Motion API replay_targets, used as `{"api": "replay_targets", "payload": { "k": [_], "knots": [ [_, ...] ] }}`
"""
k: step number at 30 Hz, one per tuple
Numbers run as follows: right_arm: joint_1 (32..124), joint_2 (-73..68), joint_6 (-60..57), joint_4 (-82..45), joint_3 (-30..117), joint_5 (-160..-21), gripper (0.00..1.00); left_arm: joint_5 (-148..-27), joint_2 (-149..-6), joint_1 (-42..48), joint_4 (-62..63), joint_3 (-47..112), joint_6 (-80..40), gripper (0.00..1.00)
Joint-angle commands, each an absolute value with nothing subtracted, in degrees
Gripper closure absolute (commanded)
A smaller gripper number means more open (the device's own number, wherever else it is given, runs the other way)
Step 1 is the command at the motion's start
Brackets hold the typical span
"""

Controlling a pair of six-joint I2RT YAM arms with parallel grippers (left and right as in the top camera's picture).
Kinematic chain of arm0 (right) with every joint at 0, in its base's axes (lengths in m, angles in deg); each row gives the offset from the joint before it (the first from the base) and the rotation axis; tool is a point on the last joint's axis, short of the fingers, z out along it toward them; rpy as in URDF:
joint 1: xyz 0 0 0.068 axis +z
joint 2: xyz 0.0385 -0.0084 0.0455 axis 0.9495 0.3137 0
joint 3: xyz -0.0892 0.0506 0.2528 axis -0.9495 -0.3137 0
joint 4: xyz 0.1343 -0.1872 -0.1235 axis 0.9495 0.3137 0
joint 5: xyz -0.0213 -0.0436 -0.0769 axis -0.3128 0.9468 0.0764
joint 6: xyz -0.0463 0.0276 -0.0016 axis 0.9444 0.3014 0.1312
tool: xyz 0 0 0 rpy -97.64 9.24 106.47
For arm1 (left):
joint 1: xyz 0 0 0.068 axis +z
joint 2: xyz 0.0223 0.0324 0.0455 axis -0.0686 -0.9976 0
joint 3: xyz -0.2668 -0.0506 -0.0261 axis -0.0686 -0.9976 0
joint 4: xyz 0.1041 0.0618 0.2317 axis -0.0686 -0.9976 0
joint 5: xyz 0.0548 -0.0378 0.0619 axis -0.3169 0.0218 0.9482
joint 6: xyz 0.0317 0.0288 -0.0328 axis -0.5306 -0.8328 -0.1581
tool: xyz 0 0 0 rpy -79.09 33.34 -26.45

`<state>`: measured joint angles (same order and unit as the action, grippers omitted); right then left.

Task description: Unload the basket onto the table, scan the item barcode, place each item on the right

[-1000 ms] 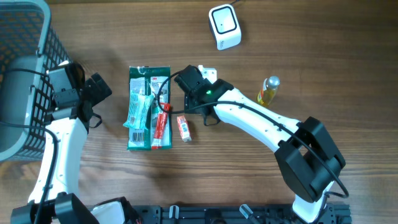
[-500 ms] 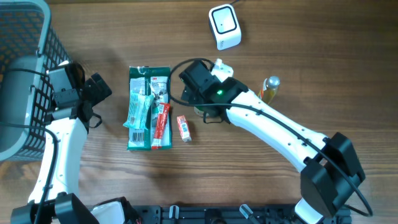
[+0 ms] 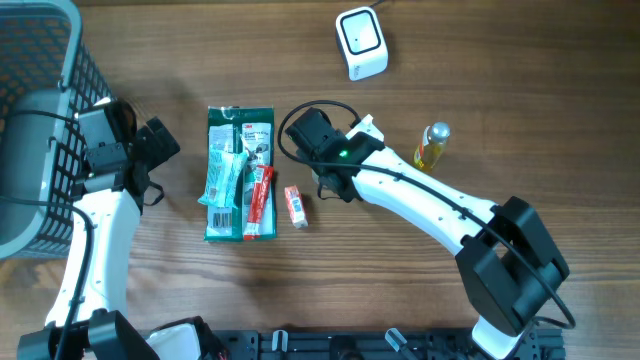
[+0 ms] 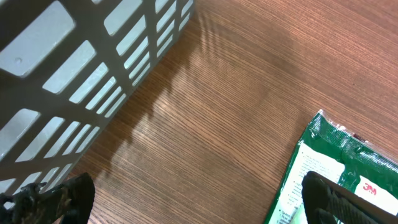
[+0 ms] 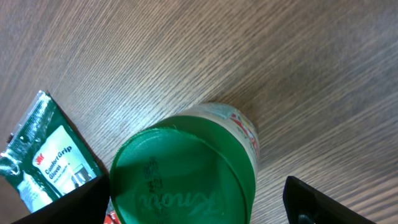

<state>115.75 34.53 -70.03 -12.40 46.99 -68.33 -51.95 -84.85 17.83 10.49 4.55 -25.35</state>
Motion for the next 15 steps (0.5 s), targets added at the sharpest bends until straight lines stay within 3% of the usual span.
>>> {"api": "replay_targets", "payload": {
  "k": [1,2,4,15],
  "knots": [
    [115.6,36.4,-64.0,-11.1,46.6,-67.2,0.14,-52.2,-84.1,18.0,10.6,5.4,-26.1,0.00],
    [115.6,36.4,-64.5,-11.2,46.6,-67.4,0.06,-52.2,-84.1,18.0,10.6,5.4,-26.1,0.00],
    [115.5,36.4,-64.4,-12.8,46.6,-67.1,0.00,-52.2,-84.1,18.0,10.6,5.4,-26.1,0.00],
    [115.6,36.1,-55.3,-15.3,46.6,-67.6,0.04,-52.2,-84.1,18.0,10.6,5.4,-26.1,0.00]
  ]
}}
